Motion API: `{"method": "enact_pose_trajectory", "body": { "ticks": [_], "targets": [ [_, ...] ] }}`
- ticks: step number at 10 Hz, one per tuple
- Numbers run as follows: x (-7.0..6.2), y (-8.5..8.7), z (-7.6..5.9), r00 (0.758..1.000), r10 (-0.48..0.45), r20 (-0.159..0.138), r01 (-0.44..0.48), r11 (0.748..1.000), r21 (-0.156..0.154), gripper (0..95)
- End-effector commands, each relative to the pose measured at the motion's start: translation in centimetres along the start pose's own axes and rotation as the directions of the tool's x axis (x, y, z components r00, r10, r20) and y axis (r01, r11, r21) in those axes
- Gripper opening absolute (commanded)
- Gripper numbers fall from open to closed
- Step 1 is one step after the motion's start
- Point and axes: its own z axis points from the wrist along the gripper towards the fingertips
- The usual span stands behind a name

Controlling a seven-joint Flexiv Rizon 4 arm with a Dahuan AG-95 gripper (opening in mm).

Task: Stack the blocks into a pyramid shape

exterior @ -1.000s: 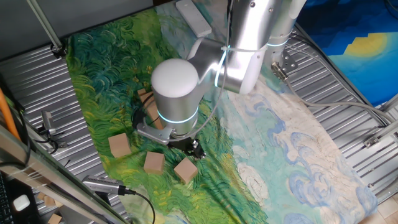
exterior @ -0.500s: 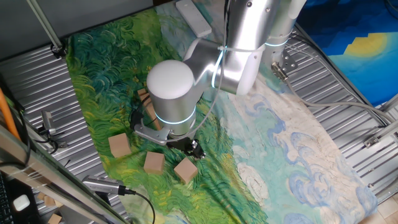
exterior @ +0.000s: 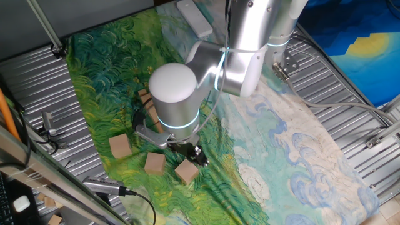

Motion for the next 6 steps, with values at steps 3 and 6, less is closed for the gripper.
{"method": "enact_pose_trajectory", "body": {
  "ticks": [3,6],
  "targets": [
    [-1.3,0.4,1.7,0.998,0.055,0.026,-0.055,0.998,-0.003,95.0],
    [-2.3,0.3,2.3,0.998,0.058,0.028,-0.058,0.998,-0.001,95.0]
  ]
}}
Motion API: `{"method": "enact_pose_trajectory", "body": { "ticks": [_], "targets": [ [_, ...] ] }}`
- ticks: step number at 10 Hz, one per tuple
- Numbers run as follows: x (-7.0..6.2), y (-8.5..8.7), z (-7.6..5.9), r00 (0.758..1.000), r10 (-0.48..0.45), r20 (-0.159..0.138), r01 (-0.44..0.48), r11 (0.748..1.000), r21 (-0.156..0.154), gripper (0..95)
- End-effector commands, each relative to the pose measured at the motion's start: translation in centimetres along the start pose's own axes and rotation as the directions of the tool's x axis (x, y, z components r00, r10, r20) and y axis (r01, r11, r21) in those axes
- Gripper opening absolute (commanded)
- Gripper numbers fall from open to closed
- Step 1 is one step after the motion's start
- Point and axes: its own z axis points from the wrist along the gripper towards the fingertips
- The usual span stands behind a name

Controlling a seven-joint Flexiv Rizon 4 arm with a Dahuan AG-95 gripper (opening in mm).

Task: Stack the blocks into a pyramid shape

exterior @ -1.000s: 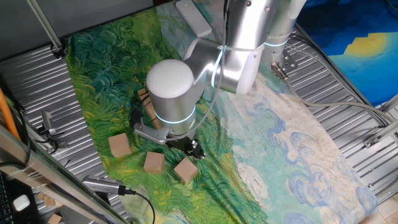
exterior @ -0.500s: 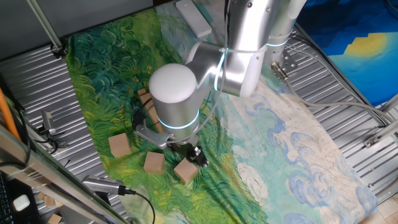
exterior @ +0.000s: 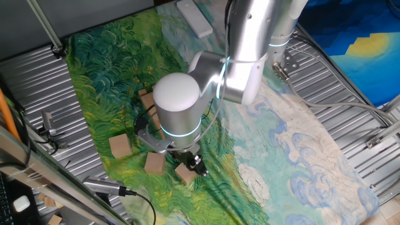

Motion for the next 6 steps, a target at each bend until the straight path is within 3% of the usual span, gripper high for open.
{"method": "enact_pose_trajectory", "body": {
  "ticks": [1,6],
  "targets": [
    [-0.3,0.3,0.1,1.000,0.004,0.001,-0.004,1.000,-0.003,95.0],
    [-0.7,0.7,1.3,1.000,0.000,-0.001,0.000,1.000,0.001,95.0]
  ]
}}
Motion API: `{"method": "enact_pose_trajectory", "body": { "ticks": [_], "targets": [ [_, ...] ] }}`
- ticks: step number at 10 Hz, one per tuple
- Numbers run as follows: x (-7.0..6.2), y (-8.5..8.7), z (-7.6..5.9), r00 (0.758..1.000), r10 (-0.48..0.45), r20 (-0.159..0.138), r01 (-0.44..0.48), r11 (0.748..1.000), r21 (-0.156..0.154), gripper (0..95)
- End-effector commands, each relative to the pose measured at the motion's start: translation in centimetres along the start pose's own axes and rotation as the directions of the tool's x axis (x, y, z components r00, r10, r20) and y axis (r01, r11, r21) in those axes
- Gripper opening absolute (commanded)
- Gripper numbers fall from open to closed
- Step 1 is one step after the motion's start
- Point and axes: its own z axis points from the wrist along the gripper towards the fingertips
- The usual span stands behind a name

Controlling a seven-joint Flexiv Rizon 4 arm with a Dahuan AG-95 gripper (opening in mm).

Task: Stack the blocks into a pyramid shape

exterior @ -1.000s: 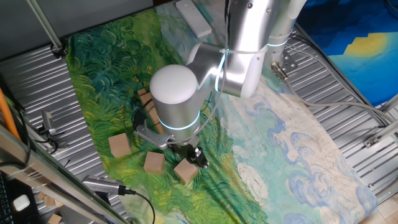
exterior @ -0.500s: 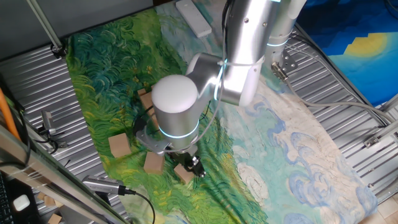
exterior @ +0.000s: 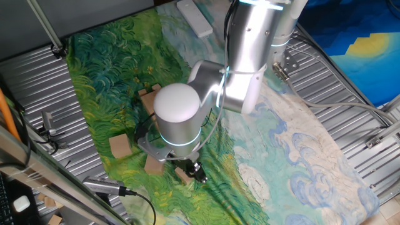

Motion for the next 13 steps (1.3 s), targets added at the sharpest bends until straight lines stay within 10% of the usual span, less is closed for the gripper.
{"method": "enact_pose_trajectory", "body": {
  "ticks": [1,3,4,5,13],
  "targets": [
    [-0.1,-0.1,0.2,1.000,-0.006,0.001,0.006,1.000,-0.002,95.0],
    [-0.1,-0.2,0.5,1.000,-0.009,0.001,0.009,1.000,-0.002,57.0],
    [-0.1,-0.3,0.8,1.000,-0.009,0.002,0.009,1.000,-0.002,57.0],
    [0.0,-0.4,1.1,1.000,-0.014,0.005,0.014,1.000,-0.003,0.0],
    [0.6,-0.1,-0.3,0.997,-0.081,-0.020,0.081,0.997,-0.010,0.0]
  ]
}}
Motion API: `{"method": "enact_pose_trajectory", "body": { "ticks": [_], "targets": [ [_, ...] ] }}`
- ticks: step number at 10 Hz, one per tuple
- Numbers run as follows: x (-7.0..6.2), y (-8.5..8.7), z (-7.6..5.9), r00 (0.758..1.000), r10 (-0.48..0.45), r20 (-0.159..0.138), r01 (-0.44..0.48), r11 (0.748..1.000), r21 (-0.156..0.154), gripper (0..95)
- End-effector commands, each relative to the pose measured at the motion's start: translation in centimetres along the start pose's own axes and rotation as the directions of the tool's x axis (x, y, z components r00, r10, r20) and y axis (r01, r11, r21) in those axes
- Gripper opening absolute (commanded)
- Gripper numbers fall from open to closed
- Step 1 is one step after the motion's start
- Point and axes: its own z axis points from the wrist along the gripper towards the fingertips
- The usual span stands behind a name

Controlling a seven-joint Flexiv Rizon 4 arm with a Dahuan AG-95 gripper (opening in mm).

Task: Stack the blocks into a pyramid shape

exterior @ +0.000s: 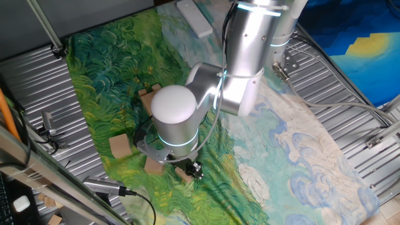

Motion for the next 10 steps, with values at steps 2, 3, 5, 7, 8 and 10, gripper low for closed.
{"method": "enact_pose_trajectory", "body": {
  "ticks": [2,3,5,7,8,10],
  "targets": [
    [1.1,0.4,-2.0,0.998,-0.061,-0.018,0.061,0.998,-0.004,0.0],
    [1.9,0.2,-2.7,0.995,-0.096,-0.034,0.096,0.995,-0.013,0.0],
    [3.8,-1.1,-4.3,0.972,-0.229,-0.052,0.228,0.973,-0.029,0.0],
    [6.7,-2.5,-7.1,0.929,-0.363,-0.075,0.360,0.932,-0.048,0.0],
    [8.1,-3.3,-8.2,0.892,-0.441,-0.094,0.440,0.897,-0.037,0.0],
    [10.5,-4.8,-9.7,0.826,-0.552,-0.114,0.553,0.833,-0.027,0.0]
  ]
}}
